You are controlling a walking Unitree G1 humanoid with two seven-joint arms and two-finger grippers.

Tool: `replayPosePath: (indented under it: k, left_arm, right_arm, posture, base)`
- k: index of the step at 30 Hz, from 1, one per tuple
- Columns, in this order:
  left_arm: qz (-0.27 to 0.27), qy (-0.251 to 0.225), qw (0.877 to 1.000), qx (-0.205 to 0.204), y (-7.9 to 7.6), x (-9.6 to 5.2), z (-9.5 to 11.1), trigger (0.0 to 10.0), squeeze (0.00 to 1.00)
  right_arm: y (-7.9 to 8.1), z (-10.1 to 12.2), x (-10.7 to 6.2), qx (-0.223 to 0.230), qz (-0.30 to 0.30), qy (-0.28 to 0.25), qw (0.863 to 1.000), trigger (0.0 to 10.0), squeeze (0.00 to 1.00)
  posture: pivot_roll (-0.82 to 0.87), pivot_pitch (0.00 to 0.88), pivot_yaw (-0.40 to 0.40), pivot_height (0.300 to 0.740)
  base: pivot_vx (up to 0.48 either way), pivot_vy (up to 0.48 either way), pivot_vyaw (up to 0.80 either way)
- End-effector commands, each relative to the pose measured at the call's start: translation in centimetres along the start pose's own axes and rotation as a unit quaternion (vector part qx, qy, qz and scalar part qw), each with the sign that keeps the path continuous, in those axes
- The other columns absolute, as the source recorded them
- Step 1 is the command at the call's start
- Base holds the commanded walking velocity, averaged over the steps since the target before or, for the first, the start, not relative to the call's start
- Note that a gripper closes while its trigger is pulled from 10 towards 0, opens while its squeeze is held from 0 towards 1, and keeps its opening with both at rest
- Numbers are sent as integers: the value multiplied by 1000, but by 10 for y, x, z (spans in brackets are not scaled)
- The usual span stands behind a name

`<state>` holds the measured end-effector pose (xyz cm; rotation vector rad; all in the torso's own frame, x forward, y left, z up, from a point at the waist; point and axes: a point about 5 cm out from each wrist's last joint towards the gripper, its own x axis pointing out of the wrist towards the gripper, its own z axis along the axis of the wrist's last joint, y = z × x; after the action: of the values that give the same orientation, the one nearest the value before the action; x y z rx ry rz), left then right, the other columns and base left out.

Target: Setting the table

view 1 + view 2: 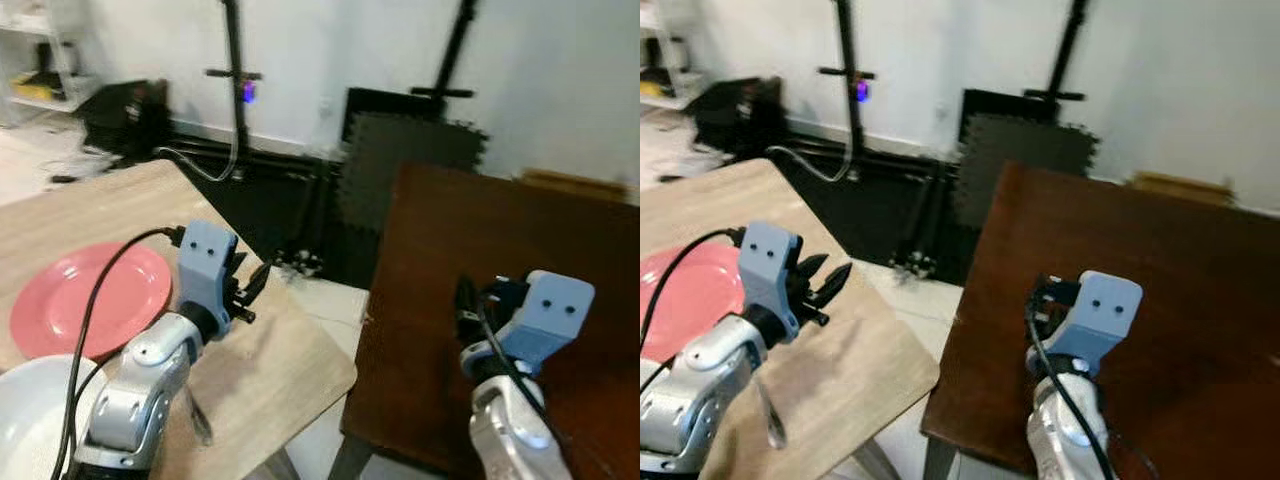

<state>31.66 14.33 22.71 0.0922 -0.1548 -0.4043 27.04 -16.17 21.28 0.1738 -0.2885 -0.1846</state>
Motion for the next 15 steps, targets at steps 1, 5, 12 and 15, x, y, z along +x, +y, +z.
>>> replayPosePath:
  k: [1,5,12,15]
  left_arm:
    - [-1,13,1000,-4,-1,-1,-7,10000,0]
    - [-2,15,1000,0,-2,-1,-7,10000,0]
    - [-4,18,1000,8,-2,0,-8,10000,0]
    - [-1,16,1000,14,-2,0,-6,10000,0]
  right_arm:
    - [-6,-3,-1,-3,-13,8,1000,10000,0]
    - [-7,-3,-1,-4,-15,8,1000,10000,0]
    - [-7,-3,-1,-12,-16,6,1000,10000,0]
    - [-7,-2,-1,-13,-15,6,1000,10000,0]
  posture:
    - [23,68,29,740]
    - [22,68,29,740]
    - [23,68,29,740]
    - [23,71,30,740]
  base:
    - [0,0,-800]
    - [0,0,-328]
    - [0,0,0]
    - [0,0,0]
